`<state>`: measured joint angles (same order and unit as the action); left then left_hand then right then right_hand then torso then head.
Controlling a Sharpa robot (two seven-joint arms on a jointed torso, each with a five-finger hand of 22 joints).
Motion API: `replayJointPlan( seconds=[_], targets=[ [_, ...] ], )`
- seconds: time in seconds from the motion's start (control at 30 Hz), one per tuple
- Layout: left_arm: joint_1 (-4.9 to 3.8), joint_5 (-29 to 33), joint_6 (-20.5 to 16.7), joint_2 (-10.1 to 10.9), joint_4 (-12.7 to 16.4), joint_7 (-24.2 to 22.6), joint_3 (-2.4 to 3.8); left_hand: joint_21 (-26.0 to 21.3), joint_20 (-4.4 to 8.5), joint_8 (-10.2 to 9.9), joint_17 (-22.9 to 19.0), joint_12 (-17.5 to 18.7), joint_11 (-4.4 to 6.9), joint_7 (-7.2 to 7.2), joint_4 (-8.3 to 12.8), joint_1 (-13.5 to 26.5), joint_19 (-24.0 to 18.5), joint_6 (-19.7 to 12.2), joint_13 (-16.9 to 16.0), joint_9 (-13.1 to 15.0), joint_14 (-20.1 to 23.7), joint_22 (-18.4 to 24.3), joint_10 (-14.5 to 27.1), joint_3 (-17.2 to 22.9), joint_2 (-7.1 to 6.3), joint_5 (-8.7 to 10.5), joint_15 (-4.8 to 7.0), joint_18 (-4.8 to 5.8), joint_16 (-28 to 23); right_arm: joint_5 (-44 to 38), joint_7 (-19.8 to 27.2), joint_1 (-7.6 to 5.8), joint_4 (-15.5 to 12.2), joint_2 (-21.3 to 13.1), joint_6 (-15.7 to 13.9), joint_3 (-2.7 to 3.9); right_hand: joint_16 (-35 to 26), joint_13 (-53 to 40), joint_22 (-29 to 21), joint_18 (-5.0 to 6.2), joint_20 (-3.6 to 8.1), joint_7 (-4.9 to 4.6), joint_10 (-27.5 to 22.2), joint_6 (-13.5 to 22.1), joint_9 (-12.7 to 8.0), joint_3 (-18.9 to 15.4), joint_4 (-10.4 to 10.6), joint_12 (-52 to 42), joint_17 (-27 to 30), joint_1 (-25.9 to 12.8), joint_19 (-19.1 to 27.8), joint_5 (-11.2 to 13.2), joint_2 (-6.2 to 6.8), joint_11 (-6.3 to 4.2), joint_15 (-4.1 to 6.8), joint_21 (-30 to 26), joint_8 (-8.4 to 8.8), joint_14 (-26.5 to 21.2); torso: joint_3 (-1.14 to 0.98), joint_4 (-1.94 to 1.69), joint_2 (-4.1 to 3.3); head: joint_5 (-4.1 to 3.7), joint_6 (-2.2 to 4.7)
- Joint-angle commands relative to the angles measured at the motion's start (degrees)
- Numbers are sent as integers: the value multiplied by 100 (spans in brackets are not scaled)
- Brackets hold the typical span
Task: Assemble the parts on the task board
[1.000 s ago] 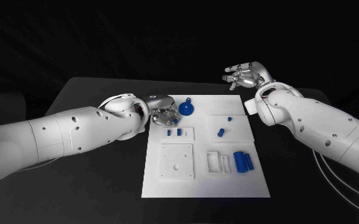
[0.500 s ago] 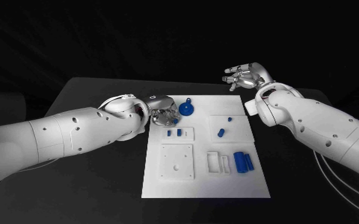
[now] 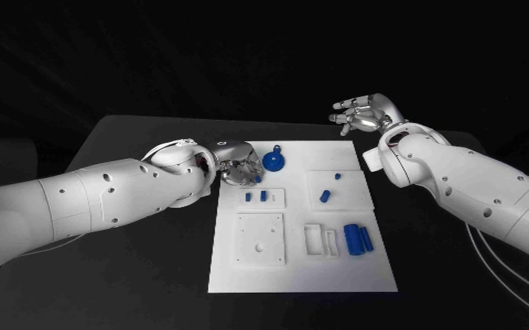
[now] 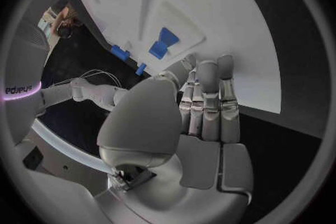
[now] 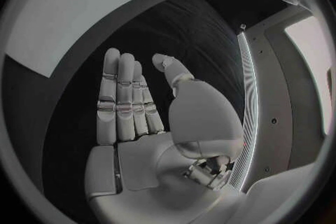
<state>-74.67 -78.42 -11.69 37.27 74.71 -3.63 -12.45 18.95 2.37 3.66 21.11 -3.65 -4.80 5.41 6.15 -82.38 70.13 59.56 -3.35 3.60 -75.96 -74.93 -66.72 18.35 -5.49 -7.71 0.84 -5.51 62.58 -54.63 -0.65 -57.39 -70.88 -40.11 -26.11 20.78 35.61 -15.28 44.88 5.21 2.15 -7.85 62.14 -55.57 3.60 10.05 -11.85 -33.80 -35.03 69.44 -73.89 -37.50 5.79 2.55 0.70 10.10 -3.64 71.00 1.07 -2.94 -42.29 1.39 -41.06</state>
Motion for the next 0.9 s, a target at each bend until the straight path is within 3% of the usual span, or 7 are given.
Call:
replayJointPlan(
  seconds=[0.03,0.23,0.47,0.57,0.73,0.83,0.9],
  targets=[
    [30,-70,58,51,-89,196,-24,71,-27,-11,-18,7,-5,-2,42,-20,-40,-18,-1,-4,42,-133,19,21,-40,16,5,-119,41,-81,-22,25,-44,-64,213,1,-34,159,-14,-31,-19,-2,-5,25,-3,-35,-2,161,14,44,39,-1,-1,15,-1,-32,13,-62,-1,8,-2,-4,14],
    [29,13,39,139,-233,173,20,193,-26,-11,-56,7,-13,32,93,-60,-94,5,-1,-4,44,-134,23,69,-57,3,5,-140,40,-246,10,59,-164,-272,751,2,218,1159,172,116,26,13,287,-282,8,191,-146,1480,-104,-52,-250,101,-42,123,42,233,23,240,-5,-5,1,0,33],
    [25,675,-60,205,-533,83,237,194,-61,-8,-142,6,-17,127,8,59,-125,66,0,-2,106,-89,37,-9,-66,188,-8,-136,-91,-1055,171,130,-393,-561,1472,2,561,1169,537,178,149,130,709,-841,98,441,-363,2108,-333,26,-533,174,-183,35,172,639,-6,617,-4,13,4,-8,60],
    [23,1336,-295,240,-669,-144,352,-266,-110,-8,-491,4,-37,198,-184,199,-405,154,-2,0,417,210,4,-123,-40,197,-35,-48,-879,-1484,123,178,-542,-681,1624,2,596,1167,710,179,180,162,917,-937,107,486,-404,2420,-393,32,-532,225,-229,4,197,756,2,701,-1,9,10,-66,72],
    [21,2841,-534,317,-738,-598,431,-1306,-269,-13,-1257,8,-82,229,-398,302,-858,111,-2,-2,761,1144,-9,-232,9,181,-211,160,-2817,-2199,-147,265,-771,-794,1926,2,625,1169,812,219,175,161,1045,-901,50,788,-406,2943,-433,-12,-614,728,-247,40,194,829,5,863,3,10,11,-92,85],
    [21,3811,-505,374,-709,-913,452,-1555,-566,-9,-1719,-5,-200,274,-527,374,-1519,-21,-8,-2,1162,1959,163,-195,63,190,-533,291,-4243,-2657,-338,328,-920,-839,2034,2,611,1173,826,225,157,178,1016,-993,34,919,-377,3024,-441,-44,-625,912,-219,55,181,823,1,884,16,10,13,-125,97],
    [21,4249,-479,402,-680,-1094,460,-1567,-817,-2,-1745,4,-317,299,-576,386,-1907,-97,7,0,1414,2804,470,-398,60,258,-791,278,-5241,-2932,-454,361,-999,-860,2016,1,581,1169,824,216,159,203,1086,-1096,36,1003,-367,3021,-436,-21,-596,1144,-219,30,190,798,-1,856,21,8,12,-132,109]
  ],
)
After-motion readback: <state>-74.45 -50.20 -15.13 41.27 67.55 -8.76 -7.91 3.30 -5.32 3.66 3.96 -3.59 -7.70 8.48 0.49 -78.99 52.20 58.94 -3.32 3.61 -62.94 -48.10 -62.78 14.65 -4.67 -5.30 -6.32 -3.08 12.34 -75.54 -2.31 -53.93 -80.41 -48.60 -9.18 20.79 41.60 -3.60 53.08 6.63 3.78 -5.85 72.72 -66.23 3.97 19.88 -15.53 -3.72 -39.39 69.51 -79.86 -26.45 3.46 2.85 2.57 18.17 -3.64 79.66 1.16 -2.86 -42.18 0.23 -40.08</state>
